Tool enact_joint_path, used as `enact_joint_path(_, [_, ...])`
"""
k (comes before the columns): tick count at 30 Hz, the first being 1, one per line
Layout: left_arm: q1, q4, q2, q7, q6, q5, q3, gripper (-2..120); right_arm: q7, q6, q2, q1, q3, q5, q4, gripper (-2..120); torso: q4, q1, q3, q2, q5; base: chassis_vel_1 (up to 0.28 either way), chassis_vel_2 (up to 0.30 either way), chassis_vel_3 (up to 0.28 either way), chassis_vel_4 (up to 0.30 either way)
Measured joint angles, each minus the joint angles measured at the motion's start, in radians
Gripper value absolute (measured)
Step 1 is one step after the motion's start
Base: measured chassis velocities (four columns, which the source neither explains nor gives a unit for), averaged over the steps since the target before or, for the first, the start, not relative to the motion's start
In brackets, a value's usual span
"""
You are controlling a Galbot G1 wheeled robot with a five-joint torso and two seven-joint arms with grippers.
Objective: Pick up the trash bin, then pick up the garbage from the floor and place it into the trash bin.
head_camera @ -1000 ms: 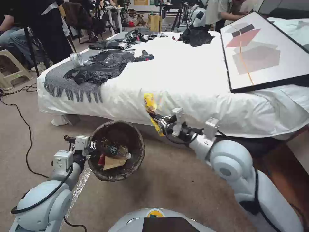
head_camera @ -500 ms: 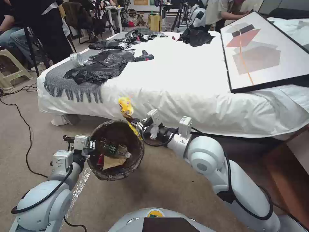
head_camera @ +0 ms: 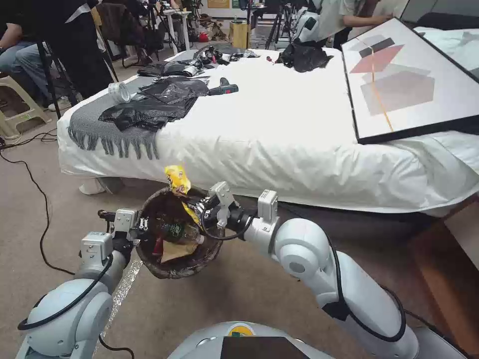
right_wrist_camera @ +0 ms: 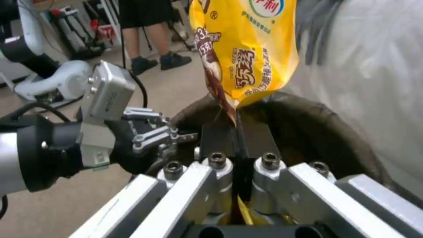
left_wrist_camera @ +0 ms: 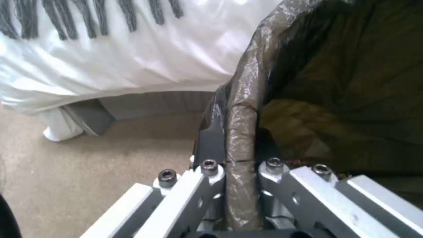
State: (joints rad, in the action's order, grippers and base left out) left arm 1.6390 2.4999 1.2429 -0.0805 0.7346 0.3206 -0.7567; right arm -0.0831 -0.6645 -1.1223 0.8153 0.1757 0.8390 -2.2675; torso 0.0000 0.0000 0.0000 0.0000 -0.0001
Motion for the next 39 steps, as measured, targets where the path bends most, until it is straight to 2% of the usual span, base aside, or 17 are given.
enact_joint_path(10, [-0.001, 0.000, 0.003, -0.004, 0.001, 0.002, 0.000, 3, -0.033, -0.003, -0.036, -0.006, 0.054, -0.028, 0.035, -1, 0.0001, 0.000, 0.000, 0.000, 0.0001, 0.000, 0.000, 0.000, 0.000])
enact_joint_path(13, [-0.001, 0.000, 0.005, -0.004, 0.001, 0.003, 0.000, 3, -0.041, -0.010, -0.037, -0.013, 0.057, -0.028, 0.037, 11, 0.0000, 0.000, 0.000, 0.000, 0.0001, 0.000, 0.000, 0.000, 0.000])
enact_joint_path(14, [-0.001, 0.000, 0.005, -0.004, 0.001, 0.003, 0.000, 3, -0.041, -0.010, -0.037, -0.013, 0.057, -0.028, 0.037, 11, 0.0000, 0.000, 0.000, 0.000, 0.0001, 0.000, 0.000, 0.000, 0.000])
enact_joint_path(18, [-0.004, 0.000, 0.008, -0.004, 0.001, 0.003, 0.000, 3, -0.053, -0.012, -0.046, -0.021, 0.073, -0.033, 0.045, 30, 0.0001, 0.000, 0.000, 0.000, 0.0001, 0.000, 0.000, 0.000, 0.000])
enact_joint_path(19, [-0.004, 0.000, 0.008, -0.004, 0.001, 0.003, 0.000, 3, -0.053, -0.012, -0.046, -0.021, 0.073, -0.033, 0.045, 30, 0.0001, 0.000, 0.000, 0.000, 0.0001, 0.000, 0.000, 0.000, 0.000])
enact_joint_path(22, [-0.004, 0.000, 0.009, -0.004, 0.001, 0.002, 0.000, 3, -0.058, -0.012, -0.048, -0.021, 0.077, -0.041, 0.048, 43, 0.0001, 0.000, 0.000, 0.000, 0.0001, 0.000, 0.000, 0.000, 0.000])
enact_joint_path(23, [-0.004, 0.000, 0.009, -0.004, 0.001, 0.002, 0.000, 3, -0.058, -0.012, -0.048, -0.021, 0.077, -0.041, 0.048, 43, 0.0001, 0.000, 0.000, 0.000, 0.0001, 0.000, 0.000, 0.000, 0.000])
enact_joint_path(27, [-0.004, 0.000, 0.009, -0.003, 0.001, 0.002, 0.000, 3, -0.059, -0.011, -0.046, -0.021, 0.077, -0.045, 0.047, 64, 0.0000, 0.000, 0.000, 0.000, 0.0001, 0.000, 0.000, 0.000, 0.000])
enact_joint_path(28, [-0.004, 0.000, 0.009, -0.003, 0.001, 0.002, 0.000, 3, -0.059, -0.011, -0.046, -0.021, 0.077, -0.045, 0.047, 64, 0.0000, 0.000, 0.000, 0.000, 0.0001, 0.000, 0.000, 0.000, 0.000])
enact_joint_path(36, [-0.005, 0.000, 0.007, -0.002, 0.001, 0.002, 0.002, 3, -0.061, -0.010, -0.041, -0.020, 0.075, -0.049, 0.045, 94, 0.0000, 0.000, 0.000, 0.000, 0.0001, 0.000, 0.000, 0.000, 0.000])
enact_joint_path(39, [-0.004, 0.000, 0.007, -0.001, 0.001, 0.002, 0.002, 3, -0.061, -0.009, -0.041, -0.020, 0.074, -0.053, 0.047, 99, 0.0000, 0.000, 0.000, 0.000, 0.0001, 0.000, 0.000, 0.000, 0.000])
